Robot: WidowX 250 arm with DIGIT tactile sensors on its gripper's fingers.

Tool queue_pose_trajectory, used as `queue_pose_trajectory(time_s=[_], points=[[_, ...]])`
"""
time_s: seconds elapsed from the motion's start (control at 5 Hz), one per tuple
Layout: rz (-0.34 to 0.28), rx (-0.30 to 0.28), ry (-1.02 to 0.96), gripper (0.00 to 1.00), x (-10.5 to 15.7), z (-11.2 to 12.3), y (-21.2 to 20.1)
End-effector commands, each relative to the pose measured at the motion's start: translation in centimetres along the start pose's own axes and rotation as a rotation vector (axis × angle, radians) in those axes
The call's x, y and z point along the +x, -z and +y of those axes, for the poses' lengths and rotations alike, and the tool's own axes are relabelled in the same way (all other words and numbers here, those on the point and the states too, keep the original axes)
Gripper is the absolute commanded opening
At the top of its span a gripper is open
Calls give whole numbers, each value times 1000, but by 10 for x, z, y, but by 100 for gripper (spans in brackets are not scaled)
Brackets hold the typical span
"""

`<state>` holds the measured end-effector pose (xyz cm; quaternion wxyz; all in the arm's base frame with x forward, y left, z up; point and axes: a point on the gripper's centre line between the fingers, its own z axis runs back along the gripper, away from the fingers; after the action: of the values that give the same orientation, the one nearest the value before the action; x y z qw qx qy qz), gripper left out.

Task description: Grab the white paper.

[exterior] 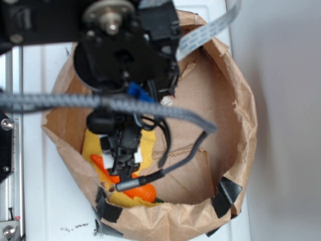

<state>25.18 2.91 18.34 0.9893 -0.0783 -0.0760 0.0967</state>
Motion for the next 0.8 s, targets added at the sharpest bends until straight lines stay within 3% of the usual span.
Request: queue_pose_trajectory(time_s=[0.0,0.2,0.6], points=[[-114,51,-26,100,22,2,10],[-175,88,2,100,30,-1,36],[-177,166,4,100,35,4,68]])
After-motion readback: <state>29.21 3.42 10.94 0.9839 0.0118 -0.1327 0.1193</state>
